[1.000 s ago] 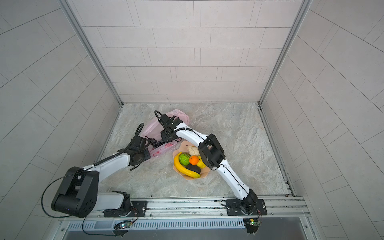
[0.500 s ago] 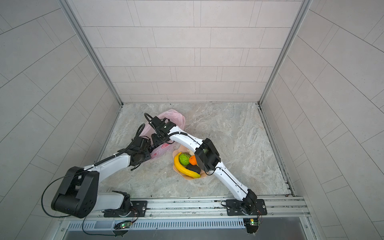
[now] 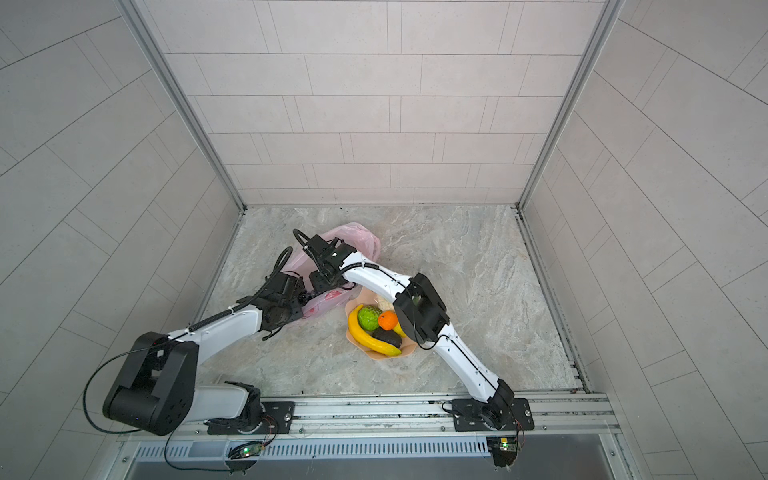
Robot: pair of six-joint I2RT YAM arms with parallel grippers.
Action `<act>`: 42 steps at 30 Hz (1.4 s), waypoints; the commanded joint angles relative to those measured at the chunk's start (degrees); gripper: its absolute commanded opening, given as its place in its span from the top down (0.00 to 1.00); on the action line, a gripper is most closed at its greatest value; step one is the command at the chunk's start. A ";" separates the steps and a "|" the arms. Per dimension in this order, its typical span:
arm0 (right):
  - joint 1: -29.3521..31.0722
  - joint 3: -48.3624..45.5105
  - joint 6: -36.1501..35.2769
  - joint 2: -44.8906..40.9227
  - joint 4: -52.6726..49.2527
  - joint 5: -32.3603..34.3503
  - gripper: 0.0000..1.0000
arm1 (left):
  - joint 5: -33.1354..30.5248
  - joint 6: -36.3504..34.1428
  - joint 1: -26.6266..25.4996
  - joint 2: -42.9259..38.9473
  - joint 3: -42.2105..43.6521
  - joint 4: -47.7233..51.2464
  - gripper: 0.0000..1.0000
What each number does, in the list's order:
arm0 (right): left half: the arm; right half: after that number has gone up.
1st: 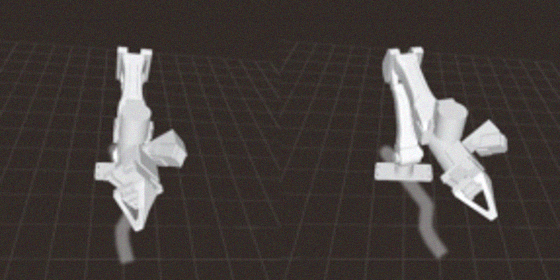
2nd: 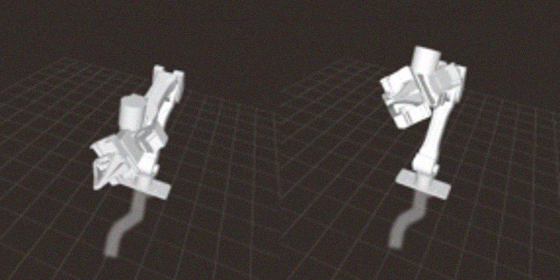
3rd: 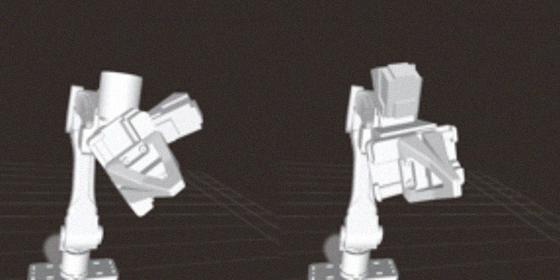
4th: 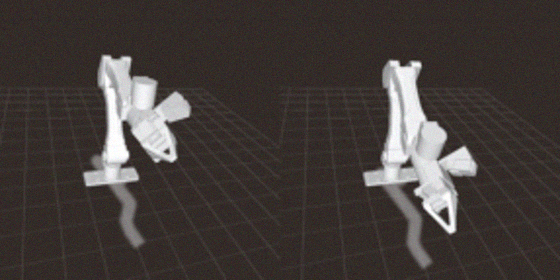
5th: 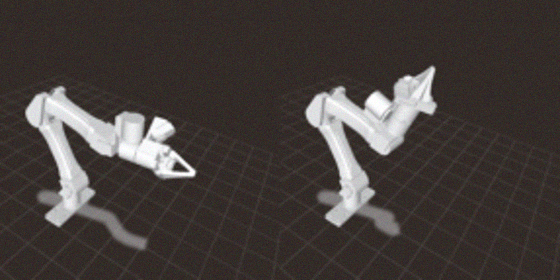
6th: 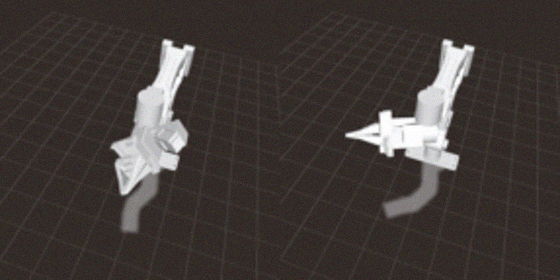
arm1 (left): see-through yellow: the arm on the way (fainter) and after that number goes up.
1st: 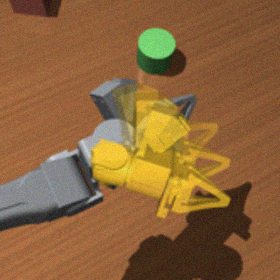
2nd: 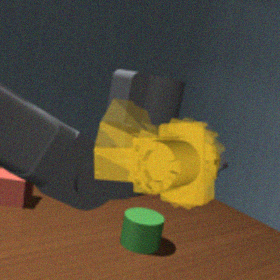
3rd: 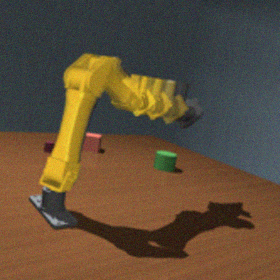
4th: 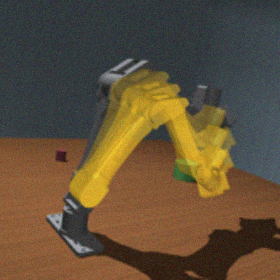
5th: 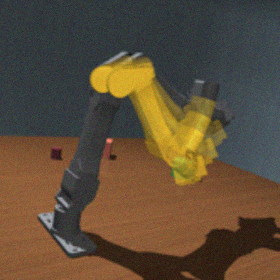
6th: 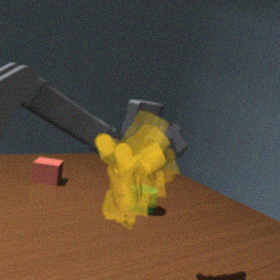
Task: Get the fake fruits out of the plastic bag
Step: 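Close the right gripper on the dark grape bunch inside the bag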
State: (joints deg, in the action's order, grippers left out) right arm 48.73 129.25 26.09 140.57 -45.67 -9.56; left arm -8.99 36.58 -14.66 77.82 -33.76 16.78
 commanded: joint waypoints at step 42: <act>3.39 6.23 5.66 3.27 -0.85 -3.25 0.72 | -1.51 1.22 -0.29 -1.55 -0.10 0.72 0.45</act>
State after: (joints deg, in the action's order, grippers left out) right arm 51.00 133.43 32.05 144.05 -46.22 -11.60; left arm -10.63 37.56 -14.66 77.32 -33.76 17.45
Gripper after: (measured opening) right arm 0.297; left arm 0.545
